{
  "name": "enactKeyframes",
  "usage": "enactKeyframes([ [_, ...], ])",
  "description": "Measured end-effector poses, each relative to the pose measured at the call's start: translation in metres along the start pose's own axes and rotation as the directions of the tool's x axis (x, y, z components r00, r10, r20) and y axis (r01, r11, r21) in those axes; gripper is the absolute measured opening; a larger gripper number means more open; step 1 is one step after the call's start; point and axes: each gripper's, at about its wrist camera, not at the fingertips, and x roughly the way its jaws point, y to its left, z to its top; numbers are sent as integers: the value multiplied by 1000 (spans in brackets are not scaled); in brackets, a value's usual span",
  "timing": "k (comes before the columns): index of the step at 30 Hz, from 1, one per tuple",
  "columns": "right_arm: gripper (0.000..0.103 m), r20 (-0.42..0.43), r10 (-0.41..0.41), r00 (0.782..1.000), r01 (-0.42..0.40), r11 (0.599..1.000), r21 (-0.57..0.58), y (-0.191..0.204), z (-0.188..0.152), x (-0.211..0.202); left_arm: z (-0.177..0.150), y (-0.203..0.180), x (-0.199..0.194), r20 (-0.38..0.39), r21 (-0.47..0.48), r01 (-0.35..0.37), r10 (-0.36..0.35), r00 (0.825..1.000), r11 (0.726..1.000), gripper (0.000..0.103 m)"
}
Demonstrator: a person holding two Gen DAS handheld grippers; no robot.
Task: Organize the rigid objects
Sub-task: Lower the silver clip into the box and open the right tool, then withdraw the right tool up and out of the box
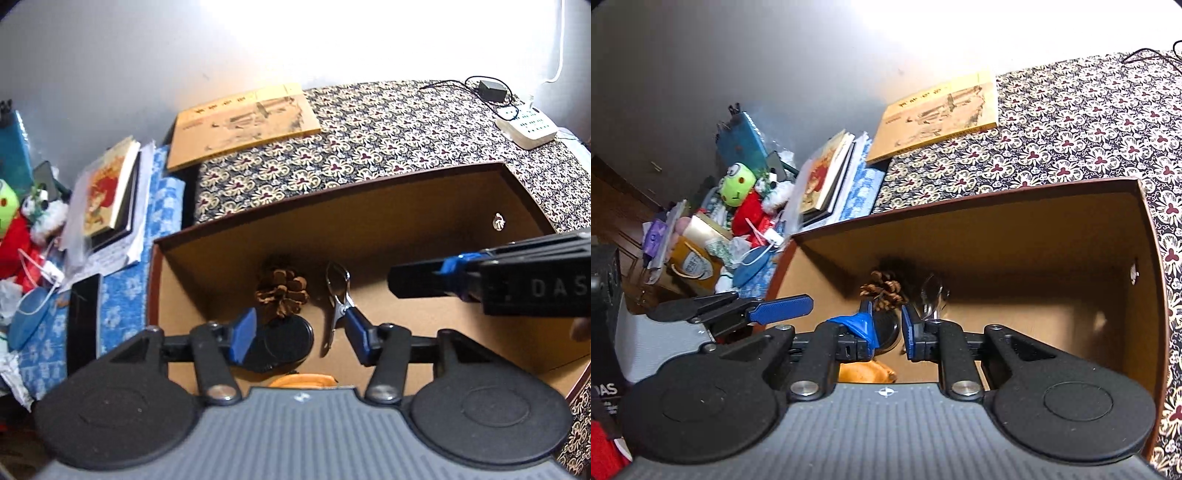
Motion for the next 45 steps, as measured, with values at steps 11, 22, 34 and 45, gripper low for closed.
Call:
enactKeyframes([
  [11, 1, 30, 36, 999, -36, 999, -6, 3, -21, -32, -14, -18, -34, 23, -34, -75, 76, 997, 997, 59],
  [22, 3, 63, 43, 997, -41, 999, -25, 4, -47, -63, -32, -36, -62, 22, -75, -139, 141, 990, 988, 63],
  [34, 5, 99, 81, 992, -78, 996, -35, 8, -70, -89, -57, -46, -89, 12, -138, -193, 197, 980, 971, 64],
  [45, 6, 86, 104, 991, -97, 992, -79, 15, -90, -99, -77, -54, -105, 5, -175, -239, 244, 970, 955, 64],
])
